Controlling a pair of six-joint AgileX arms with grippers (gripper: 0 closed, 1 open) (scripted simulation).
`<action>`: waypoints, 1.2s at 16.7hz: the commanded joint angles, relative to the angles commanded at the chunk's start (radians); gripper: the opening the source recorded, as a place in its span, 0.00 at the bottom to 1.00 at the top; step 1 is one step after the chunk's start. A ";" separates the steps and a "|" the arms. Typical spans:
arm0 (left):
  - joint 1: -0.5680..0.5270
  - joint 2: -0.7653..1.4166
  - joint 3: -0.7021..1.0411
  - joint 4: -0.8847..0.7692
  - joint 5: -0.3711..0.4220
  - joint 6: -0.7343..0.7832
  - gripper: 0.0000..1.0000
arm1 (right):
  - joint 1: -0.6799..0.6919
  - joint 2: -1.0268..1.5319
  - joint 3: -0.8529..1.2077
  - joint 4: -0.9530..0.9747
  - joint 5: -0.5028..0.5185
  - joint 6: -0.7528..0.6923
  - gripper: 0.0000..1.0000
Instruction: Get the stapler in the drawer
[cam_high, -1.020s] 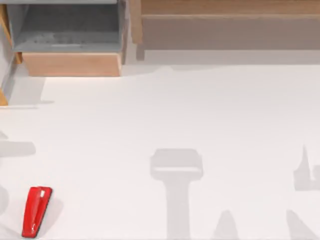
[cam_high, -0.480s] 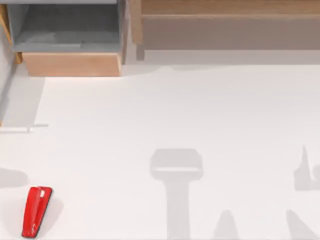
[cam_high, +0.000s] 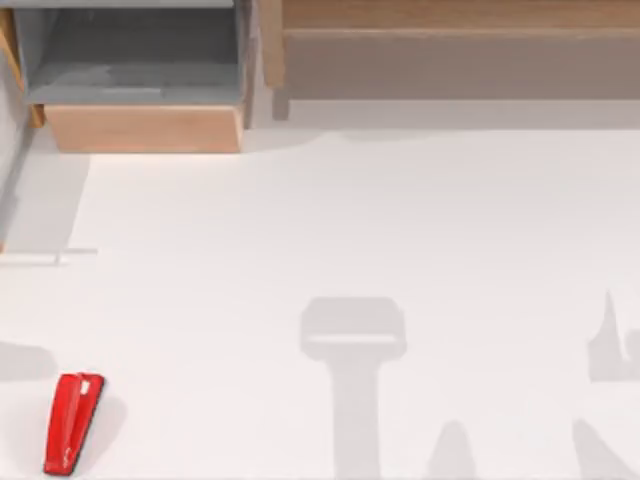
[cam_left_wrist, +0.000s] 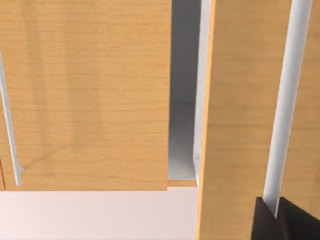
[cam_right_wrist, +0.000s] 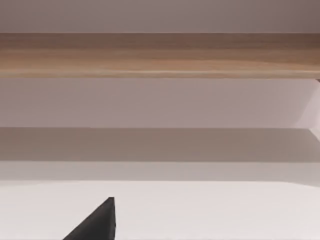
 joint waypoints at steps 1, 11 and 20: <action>0.000 0.000 0.000 0.000 0.000 0.000 0.30 | 0.000 0.000 0.000 0.000 0.000 0.000 1.00; 0.000 0.000 0.000 0.000 0.000 0.000 1.00 | 0.000 0.000 0.000 0.000 0.000 0.000 1.00; 0.002 -0.001 -0.001 0.002 0.002 0.001 1.00 | 0.000 0.000 0.000 0.000 0.000 0.000 1.00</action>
